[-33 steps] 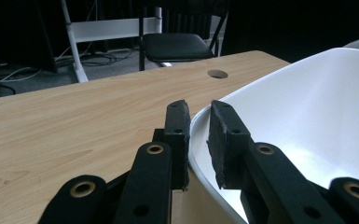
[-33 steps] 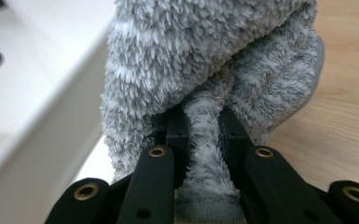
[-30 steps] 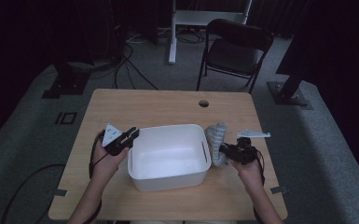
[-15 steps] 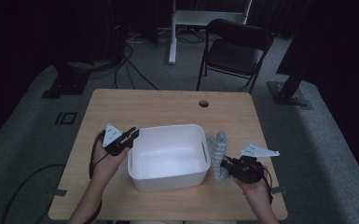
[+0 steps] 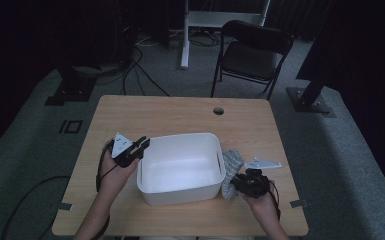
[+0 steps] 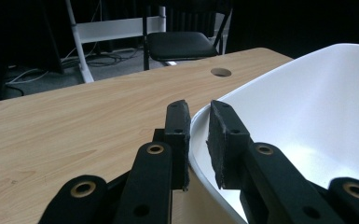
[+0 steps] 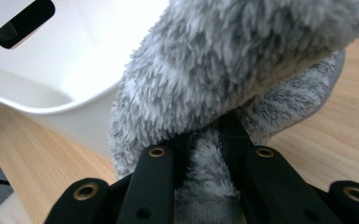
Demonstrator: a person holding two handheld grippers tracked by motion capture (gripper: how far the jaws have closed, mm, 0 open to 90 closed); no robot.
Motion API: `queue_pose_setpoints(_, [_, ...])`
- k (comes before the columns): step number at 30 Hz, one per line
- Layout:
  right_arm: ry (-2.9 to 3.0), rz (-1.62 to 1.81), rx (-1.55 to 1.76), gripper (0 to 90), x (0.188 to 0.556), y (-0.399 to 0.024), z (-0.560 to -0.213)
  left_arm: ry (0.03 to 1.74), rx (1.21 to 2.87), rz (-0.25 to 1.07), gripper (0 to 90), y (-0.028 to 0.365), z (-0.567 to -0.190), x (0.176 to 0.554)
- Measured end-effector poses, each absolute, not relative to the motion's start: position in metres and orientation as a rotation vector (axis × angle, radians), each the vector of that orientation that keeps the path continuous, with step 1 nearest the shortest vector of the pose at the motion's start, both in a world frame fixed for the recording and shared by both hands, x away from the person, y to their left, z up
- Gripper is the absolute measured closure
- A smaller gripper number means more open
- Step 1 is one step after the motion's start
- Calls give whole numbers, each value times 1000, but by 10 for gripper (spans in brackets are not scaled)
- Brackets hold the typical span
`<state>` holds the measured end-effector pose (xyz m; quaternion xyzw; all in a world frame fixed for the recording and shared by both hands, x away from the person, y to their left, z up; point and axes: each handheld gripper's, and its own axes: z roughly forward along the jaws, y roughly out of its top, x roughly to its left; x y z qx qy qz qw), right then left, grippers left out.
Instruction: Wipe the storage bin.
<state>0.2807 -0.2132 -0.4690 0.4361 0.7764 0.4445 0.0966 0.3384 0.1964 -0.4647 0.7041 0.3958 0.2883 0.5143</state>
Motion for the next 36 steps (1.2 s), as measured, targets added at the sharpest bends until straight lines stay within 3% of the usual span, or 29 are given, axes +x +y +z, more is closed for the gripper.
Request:
queue_pose_setpoints(19, [2415,1120,1387,788,332,-198,-517,964,1683,699,780,196,-465,338])
queue_pose_setpoints(36, [2331,1319,1377,786,343,-210,-485,958,1685,690,779,195,-466,339])
